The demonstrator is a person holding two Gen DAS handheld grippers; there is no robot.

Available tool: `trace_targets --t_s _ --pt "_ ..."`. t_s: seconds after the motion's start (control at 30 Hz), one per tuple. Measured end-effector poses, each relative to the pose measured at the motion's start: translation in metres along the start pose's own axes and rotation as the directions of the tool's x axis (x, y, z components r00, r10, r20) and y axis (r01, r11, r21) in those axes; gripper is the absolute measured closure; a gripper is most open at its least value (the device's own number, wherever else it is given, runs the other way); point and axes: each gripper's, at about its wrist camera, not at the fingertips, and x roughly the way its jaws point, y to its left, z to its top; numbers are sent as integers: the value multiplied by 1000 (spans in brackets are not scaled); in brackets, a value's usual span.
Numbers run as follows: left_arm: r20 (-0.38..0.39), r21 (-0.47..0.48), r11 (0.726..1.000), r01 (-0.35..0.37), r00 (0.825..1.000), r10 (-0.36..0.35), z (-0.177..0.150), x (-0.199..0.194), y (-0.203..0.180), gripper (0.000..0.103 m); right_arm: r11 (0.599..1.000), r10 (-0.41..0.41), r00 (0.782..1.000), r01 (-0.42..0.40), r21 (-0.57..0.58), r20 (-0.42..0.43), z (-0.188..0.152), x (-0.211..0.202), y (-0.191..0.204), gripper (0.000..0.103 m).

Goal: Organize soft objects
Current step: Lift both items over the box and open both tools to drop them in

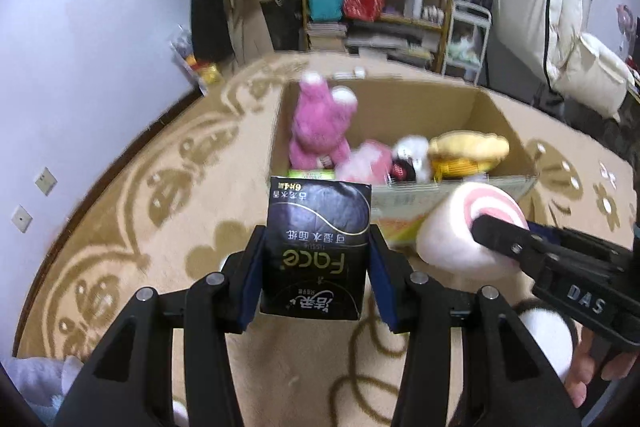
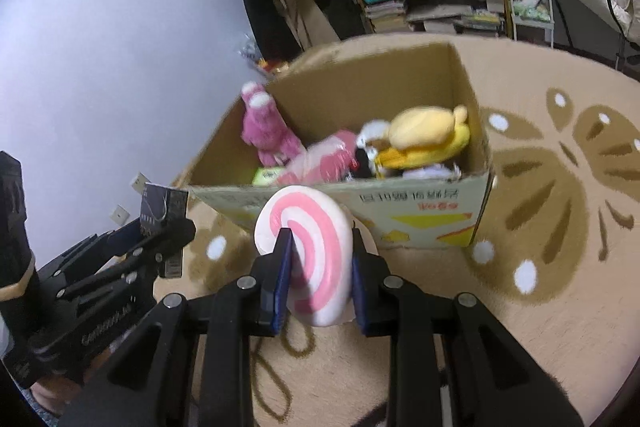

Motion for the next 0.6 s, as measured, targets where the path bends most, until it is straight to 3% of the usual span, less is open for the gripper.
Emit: trace_targets --t_s 0.1,0.23,0.6 --pt "75 -23 999 -29 997 30 7 -11 7 57 1000 16 999 -15 -15 46 3 -12 4 75" --pt "189 -57 995 -84 978 94 17 -27 15 57 999 37 993 -34 -34 109 6 -25 7 75" --pt "288 -54 995 -83 953 95 46 -29 19 57 997 57 966 -41 -67 253 24 -47 7 75"
